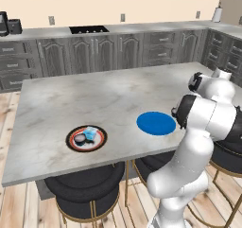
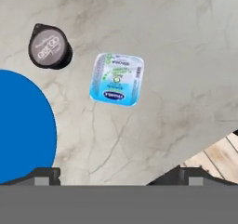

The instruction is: Place two yogurt containers on each plate.

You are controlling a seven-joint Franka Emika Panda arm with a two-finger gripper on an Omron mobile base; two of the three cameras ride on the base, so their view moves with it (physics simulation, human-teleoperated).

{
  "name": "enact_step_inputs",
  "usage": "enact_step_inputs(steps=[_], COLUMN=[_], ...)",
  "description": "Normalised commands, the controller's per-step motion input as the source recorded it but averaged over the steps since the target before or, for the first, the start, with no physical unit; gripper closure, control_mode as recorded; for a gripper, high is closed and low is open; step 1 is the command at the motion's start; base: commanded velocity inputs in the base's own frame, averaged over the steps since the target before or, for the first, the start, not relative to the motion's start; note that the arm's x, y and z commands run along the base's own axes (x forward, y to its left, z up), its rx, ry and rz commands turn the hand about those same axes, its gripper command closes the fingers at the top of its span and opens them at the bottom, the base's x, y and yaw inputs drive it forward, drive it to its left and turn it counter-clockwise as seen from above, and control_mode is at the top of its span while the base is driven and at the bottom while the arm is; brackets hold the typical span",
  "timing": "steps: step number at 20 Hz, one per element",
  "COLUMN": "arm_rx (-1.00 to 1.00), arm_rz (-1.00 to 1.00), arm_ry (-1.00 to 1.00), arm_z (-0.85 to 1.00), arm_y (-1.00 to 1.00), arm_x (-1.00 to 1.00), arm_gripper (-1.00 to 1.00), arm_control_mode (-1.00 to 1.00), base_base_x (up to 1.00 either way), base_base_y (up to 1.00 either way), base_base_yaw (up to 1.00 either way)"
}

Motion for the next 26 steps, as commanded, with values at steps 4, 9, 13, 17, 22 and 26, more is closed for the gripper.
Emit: enact_step_inputs(steps=[4,9,13,17,22,26], arm_rx=[0.0,-0.04,-0.05,-0.01,0.0,0.0], arm_rz=[0.0,0.0,0.0,0.0,0.02,0.04], arm_ry=[0.0,0.0,0.01,0.01,0.0,0.0], arm_z=[-0.34,-0.31,-0.33,-0.29,-0.27,-0.24], arm_y=[-0.01,0.0,-0.01,-0.05,-0.02,-0.01], arm_x=[0.36,0.29,0.33,0.12,0.07,0.15], arm_gripper=[-1.0,-1.0,-1.0,-1.0,-1.0,-1.0], arm_control_mode=[-1.0,-1.0,-1.0,-1.0,-1.0,-1.0], base_base_x=[0.0,0.0,0.0,0.0,0.0,0.0], base_base_y=[0.0,0.0,0.0,0.0,0.0,0.0], base_base_yaw=[0.0,0.0,0.0,0.0,0.0,0.0])
